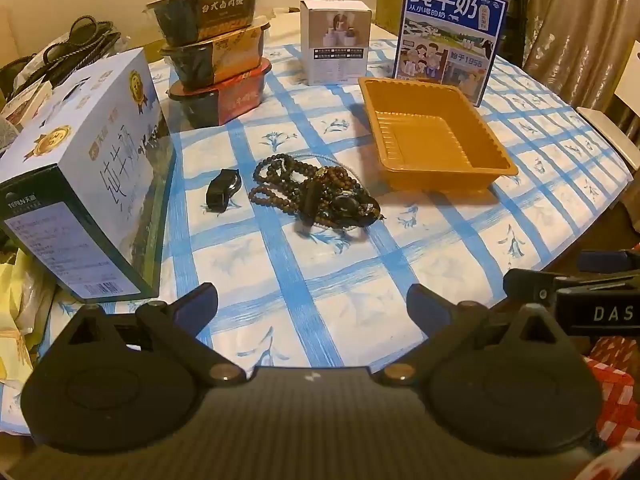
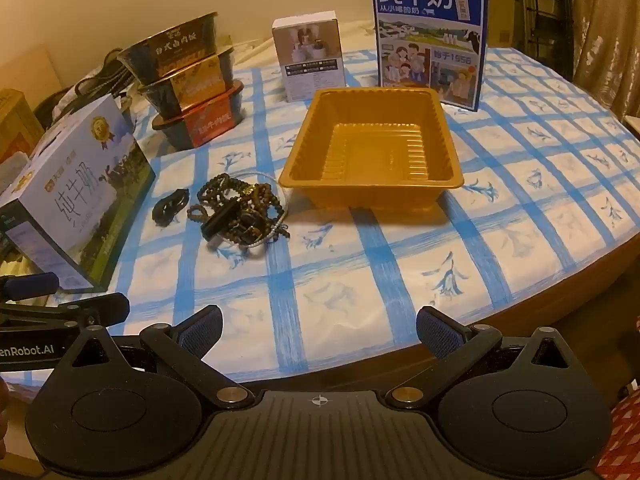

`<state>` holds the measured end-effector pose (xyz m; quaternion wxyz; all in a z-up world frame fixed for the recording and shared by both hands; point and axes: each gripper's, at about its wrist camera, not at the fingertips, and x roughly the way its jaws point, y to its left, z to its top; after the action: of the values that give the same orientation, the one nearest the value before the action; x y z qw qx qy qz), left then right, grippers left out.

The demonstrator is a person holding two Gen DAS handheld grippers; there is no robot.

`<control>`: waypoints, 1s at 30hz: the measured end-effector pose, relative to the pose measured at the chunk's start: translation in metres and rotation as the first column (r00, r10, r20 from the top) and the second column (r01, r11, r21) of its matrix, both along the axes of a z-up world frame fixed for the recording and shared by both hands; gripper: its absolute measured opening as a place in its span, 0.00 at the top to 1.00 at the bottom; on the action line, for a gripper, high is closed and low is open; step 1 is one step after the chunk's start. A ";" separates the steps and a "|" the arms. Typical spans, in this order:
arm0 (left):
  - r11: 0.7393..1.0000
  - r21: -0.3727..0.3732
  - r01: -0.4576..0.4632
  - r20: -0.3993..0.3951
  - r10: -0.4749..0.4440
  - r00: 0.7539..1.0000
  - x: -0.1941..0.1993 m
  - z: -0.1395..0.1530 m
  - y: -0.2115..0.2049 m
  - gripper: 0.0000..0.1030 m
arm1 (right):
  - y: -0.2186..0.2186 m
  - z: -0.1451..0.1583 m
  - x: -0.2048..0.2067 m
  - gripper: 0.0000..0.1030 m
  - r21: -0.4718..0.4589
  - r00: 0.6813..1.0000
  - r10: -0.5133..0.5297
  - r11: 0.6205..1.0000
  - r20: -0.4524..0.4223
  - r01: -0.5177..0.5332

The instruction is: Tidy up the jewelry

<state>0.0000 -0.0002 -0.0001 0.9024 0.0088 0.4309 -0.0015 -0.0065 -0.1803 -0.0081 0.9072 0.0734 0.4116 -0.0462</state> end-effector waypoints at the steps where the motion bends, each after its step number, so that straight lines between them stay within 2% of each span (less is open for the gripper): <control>1: 1.000 0.000 0.000 0.000 0.000 1.000 0.000 0.000 0.000 0.02 | 0.000 0.000 0.000 0.00 -0.002 1.000 -0.001 1.000 0.000 0.001; 10: 1.000 -0.005 0.006 0.003 -0.006 1.000 -0.005 -0.010 0.004 0.02 | 0.003 -0.001 0.003 0.00 -0.002 1.000 -0.001 1.000 -0.001 0.001; 11: 1.000 -0.008 -0.003 -0.005 0.003 1.000 -0.001 -0.003 0.004 0.02 | 0.003 -0.001 0.003 0.00 -0.003 1.000 -0.001 1.000 -0.001 0.001; 30: 1.000 -0.015 -0.003 -0.004 0.002 1.000 0.000 -0.002 0.004 0.02 | 0.005 0.004 0.005 0.00 -0.006 1.000 0.000 1.000 0.006 0.001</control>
<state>-0.0004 0.0041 -0.0025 0.9014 0.0013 0.4329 -0.0037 -0.0012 -0.1754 -0.0039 0.9087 0.0708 0.4087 -0.0475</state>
